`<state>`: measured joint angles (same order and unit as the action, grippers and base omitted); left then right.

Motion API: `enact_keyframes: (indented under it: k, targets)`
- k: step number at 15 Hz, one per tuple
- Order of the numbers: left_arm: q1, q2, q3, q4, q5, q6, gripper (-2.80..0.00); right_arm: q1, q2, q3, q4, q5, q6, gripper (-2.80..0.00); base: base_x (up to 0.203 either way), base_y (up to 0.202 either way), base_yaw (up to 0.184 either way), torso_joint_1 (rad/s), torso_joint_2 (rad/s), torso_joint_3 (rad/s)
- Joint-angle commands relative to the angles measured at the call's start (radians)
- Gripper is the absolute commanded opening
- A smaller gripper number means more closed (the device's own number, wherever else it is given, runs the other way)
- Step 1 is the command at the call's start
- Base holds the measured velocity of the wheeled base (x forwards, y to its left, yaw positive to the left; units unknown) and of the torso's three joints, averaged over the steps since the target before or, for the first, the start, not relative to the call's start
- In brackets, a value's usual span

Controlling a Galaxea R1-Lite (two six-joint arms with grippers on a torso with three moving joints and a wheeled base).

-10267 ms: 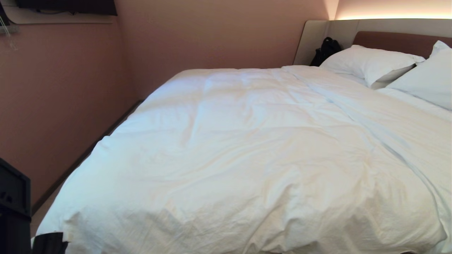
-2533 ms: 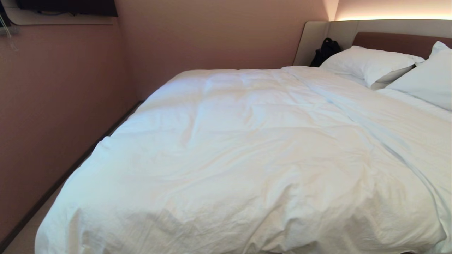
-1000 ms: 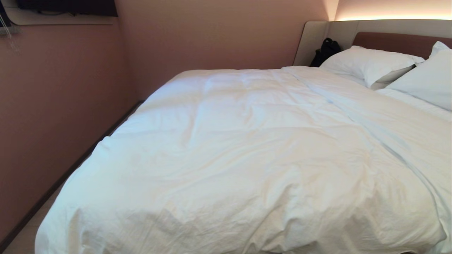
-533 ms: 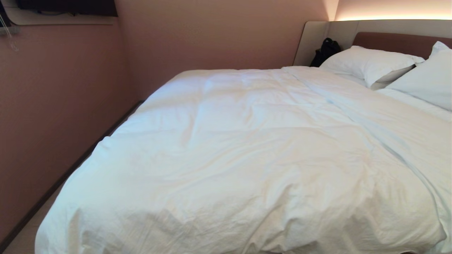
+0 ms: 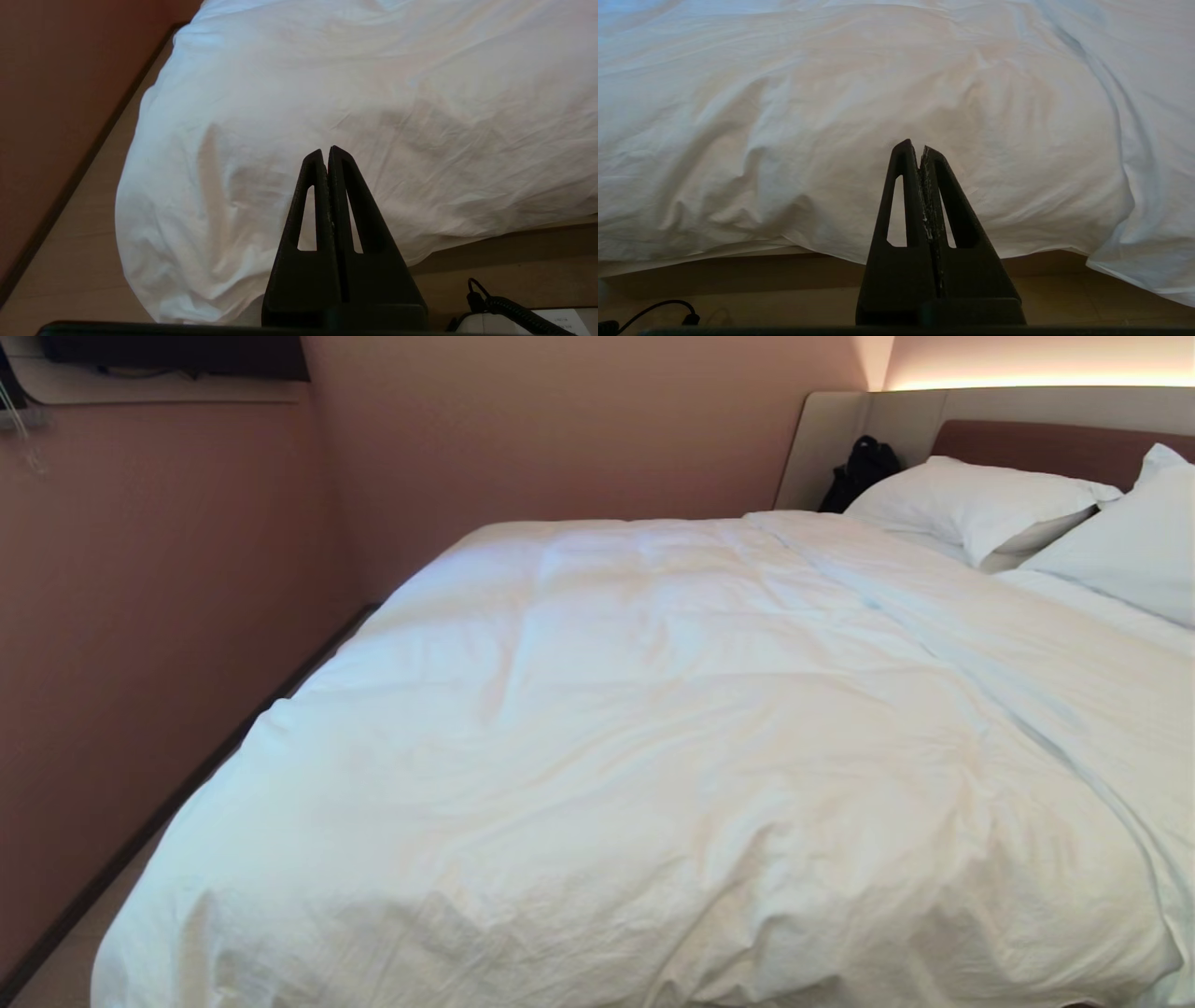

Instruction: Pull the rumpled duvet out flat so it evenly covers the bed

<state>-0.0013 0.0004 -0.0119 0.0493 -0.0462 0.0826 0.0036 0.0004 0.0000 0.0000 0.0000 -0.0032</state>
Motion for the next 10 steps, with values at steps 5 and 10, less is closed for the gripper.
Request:
enact_keyframes:
  k: [5,10]
  targets:
    - [0.0,0.0,0.0,0.001,0.0,0.0,-2.8,-0.001,0.0,0.0,0.0,0.0,0.0,-2.8,0.0,0.171,0.0,0.004,0.0,0.005]
    - [0.0,0.0,0.0,0.001,0.0,0.002,-2.8,-0.001,0.0,0.0,0.0,0.0,-0.001,-2.8,0.0,0.195,0.001,0.002,0.0,0.005]
